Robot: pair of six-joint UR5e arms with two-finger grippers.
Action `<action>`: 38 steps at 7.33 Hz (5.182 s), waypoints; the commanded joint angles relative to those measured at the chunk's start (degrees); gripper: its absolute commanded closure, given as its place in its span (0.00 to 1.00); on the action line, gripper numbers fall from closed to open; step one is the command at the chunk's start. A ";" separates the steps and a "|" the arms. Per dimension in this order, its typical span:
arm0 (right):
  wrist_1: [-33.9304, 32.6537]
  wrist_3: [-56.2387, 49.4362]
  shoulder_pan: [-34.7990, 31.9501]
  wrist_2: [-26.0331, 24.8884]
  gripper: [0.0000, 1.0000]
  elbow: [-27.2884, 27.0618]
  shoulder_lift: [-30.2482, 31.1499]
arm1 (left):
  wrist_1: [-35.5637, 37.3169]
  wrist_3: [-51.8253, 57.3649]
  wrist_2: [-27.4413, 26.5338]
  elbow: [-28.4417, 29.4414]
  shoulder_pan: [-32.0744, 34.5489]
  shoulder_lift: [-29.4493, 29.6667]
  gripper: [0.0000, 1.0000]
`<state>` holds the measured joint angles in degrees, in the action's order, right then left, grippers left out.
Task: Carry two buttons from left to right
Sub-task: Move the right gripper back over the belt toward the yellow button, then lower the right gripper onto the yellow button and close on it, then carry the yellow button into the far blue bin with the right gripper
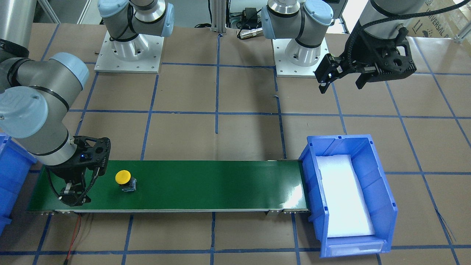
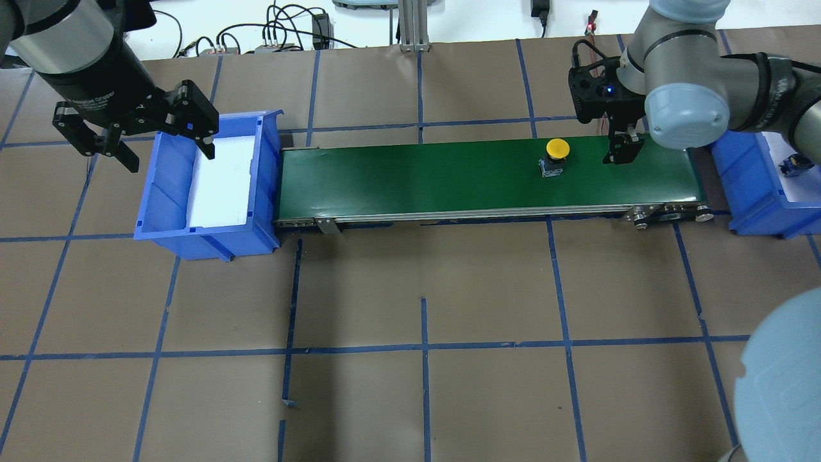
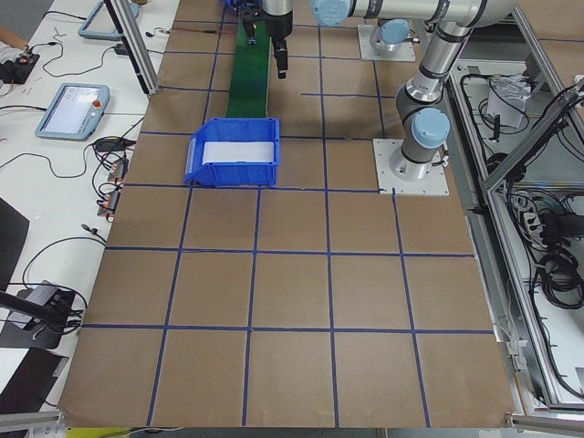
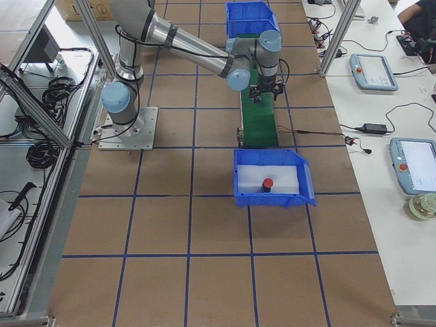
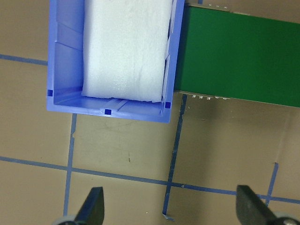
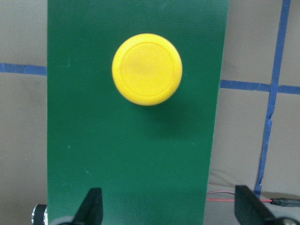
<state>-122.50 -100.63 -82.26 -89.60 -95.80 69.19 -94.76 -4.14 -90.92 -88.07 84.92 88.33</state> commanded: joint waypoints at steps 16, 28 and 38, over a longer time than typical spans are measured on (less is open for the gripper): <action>-0.38 2.64 0.26 0.22 0.01 -2.81 0.42 | 0.01 -0.26 0.04 0.00 -0.02 -0.09 0.00; -0.29 2.02 0.61 -3.21 0.80 -1.33 1.12 | 0.01 -0.26 0.04 0.00 0.07 -0.18 0.00; 8.50 -15.54 27.93 1.35 0.82 10.37 -1.41 | 0.01 -0.26 -0.05 0.00 -0.02 -0.18 0.00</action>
<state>-114.33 -113.65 -56.82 -89.84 -85.60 69.81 -94.75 -4.39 -90.94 -88.07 84.95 88.16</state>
